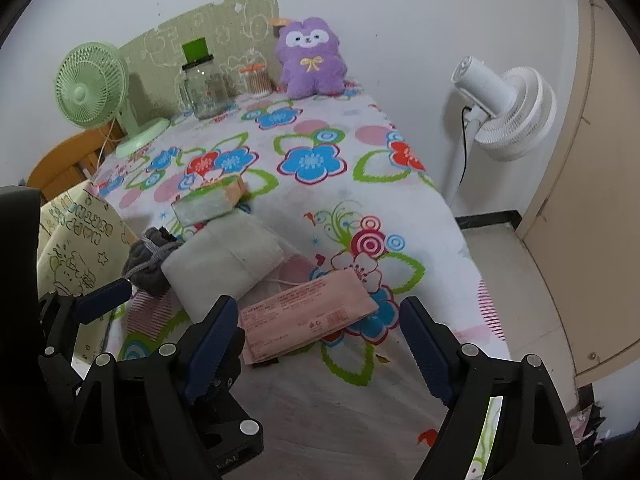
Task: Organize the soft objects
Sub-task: 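Grasp the pink packet with the right tool, then grasp the grey drawstring pouch with the left tool while the right tool holds the pink packet, then carry the grey pouch with the left tool while the right tool carries the pink packet to the box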
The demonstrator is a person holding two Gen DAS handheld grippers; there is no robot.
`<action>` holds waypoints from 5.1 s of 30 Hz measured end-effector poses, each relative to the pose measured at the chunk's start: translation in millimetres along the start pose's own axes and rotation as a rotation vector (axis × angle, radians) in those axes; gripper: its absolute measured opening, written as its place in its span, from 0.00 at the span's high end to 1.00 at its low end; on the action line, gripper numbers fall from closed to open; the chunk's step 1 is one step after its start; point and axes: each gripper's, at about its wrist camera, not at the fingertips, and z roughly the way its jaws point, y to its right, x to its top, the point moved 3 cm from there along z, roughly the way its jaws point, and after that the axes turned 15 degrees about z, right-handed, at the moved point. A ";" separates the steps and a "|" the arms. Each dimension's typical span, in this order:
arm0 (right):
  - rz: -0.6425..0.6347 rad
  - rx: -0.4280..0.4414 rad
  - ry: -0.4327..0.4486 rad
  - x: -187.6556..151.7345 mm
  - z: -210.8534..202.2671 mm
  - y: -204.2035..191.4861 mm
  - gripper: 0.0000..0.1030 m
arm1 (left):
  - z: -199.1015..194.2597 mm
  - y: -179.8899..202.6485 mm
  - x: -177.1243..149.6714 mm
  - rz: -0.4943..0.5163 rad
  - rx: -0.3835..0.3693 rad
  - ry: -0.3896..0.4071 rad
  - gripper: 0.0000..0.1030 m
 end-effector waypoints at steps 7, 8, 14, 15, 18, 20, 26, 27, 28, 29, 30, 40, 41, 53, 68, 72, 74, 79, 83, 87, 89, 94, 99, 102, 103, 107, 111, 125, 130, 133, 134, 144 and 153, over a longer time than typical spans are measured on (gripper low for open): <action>0.015 0.002 -0.072 -8.8 21.4 -3.2 0.18 | 12.6 1.5 -8.6 -0.009 -0.042 -0.046 0.02; 0.019 0.004 -0.079 -9.2 23.7 -3.9 0.18 | 13.3 1.3 -9.2 -0.013 -0.047 -0.046 0.02; 0.023 -0.005 -0.095 -9.0 36.1 -6.6 0.18 | 14.7 0.7 -10.9 -0.021 -0.061 -0.047 0.02; 0.019 -0.011 -0.094 -8.7 37.6 -8.0 0.18 | 14.9 0.6 -11.0 -0.021 -0.063 -0.047 0.02; 0.004 -0.025 -0.087 -7.4 40.9 -11.3 0.18 | 15.7 -0.2 -10.7 -0.019 -0.068 -0.046 0.02; -0.007 -0.044 -0.079 -6.1 42.4 -13.2 0.28 | 15.4 -1.0 -10.4 -0.020 -0.055 -0.040 0.02; -0.026 -0.038 -0.068 -2.9 44.1 -14.2 0.41 | 16.8 -1.3 -8.6 -0.021 -0.051 -0.041 0.02; -0.028 -0.025 -0.066 -2.7 43.8 -15.1 0.49 | 17.0 -1.9 -8.5 -0.024 -0.051 -0.041 0.02; -0.028 -0.008 -0.067 -2.1 43.5 -15.8 0.57 | 16.6 -2.4 -9.1 -0.027 -0.050 -0.041 0.02; -0.025 -0.003 -0.068 -1.9 43.9 -16.6 0.59 | 16.6 -2.6 -9.2 -0.030 -0.049 -0.043 0.02; -0.025 0.003 -0.067 -1.6 43.8 -16.9 0.60 | 16.5 -2.6 -8.9 -0.033 -0.047 -0.043 0.02; -0.017 0.031 -0.042 3.4 33.0 -12.2 0.75 | 7.6 -0.5 -1.0 -0.017 -0.011 -0.016 0.02; -0.015 0.032 -0.041 4.4 32.3 -11.0 0.76 | 7.0 -0.2 0.6 -0.014 -0.006 -0.013 0.02; -0.002 0.037 -0.014 21.2 28.1 -1.4 0.87 | 5.2 -0.8 20.3 0.016 0.046 0.023 0.02; -0.046 0.071 0.014 44.7 27.8 -21.9 0.87 | 11.2 -37.6 32.0 -0.085 0.126 -0.001 0.07; -0.060 0.073 0.017 47.9 30.0 -29.7 0.87 | 19.2 -46.3 30.5 -0.123 0.122 -0.039 0.17; -0.067 0.072 0.014 48.4 32.4 -33.6 0.87 | 23.4 -48.7 30.1 -0.136 0.127 -0.058 0.20; -0.074 0.068 0.006 49.1 37.8 -38.4 0.87 | 28.9 -51.9 29.6 -0.155 0.148 -0.061 0.22; -0.078 0.061 0.002 49.2 41.0 -41.0 0.86 | 32.6 -53.8 29.4 -0.168 0.150 -0.063 0.22; -0.078 0.055 -0.003 49.1 43.3 -42.2 0.86 | 35.1 -54.7 29.1 -0.172 0.146 -0.059 0.24; -0.072 0.054 -0.006 49.1 44.0 -41.9 0.86 | 34.9 -55.5 29.0 -0.175 0.148 -0.057 0.33; -0.070 0.049 -0.004 48.3 42.4 -41.3 0.86 | 33.5 -58.6 27.3 -0.177 0.178 -0.075 0.60; -0.065 0.055 0.001 47.9 39.3 -40.0 0.86 | 31.3 -56.5 26.4 -0.165 0.162 -0.086 0.65; -0.066 0.055 0.004 46.2 36.2 -39.1 0.86 | 27.8 -51.7 25.2 -0.152 0.146 -0.084 0.66; -0.065 0.055 0.004 45.7 35.2 -38.7 0.86 | 26.2 -49.6 24.7 -0.150 0.138 -0.082 0.66; -0.063 0.058 0.010 43.3 29.5 -38.0 0.86 | 19.5 -43.9 22.1 -0.148 0.114 -0.080 0.67; -0.062 0.063 0.019 40.1 20.9 -35.9 0.86 | 11.1 -41.5 19.9 -0.149 0.108 -0.071 0.67; -0.057 0.094 0.081 36.8 -18.0 -40.6 0.86 | -30.5 -42.6 19.2 -0.148 0.142 0.014 0.67; -0.058 0.106 0.105 36.9 -32.1 -44.3 0.86 | -45.8 -44.0 19.3 -0.141 0.161 0.050 0.67; -0.056 0.113 0.115 37.1 -39.4 -45.5 0.86 | -52.1 -44.4 19.8 -0.140 0.163 0.062 0.66; -0.055 0.116 0.118 37.1 -41.9 -45.9 0.86 | -54.8 -44.5 20.1 -0.139 0.165 0.069 0.66; -0.064 0.132 0.155 38.6 -64.7 -54.5 0.86 | -78.3 -47.7 21.8 -0.128 0.178 0.108 0.66; -0.087 0.147 0.184 37.8 -85.4 -69.8 0.86 | -98.5 -56.0 19.1 -0.130 0.175 0.142 0.66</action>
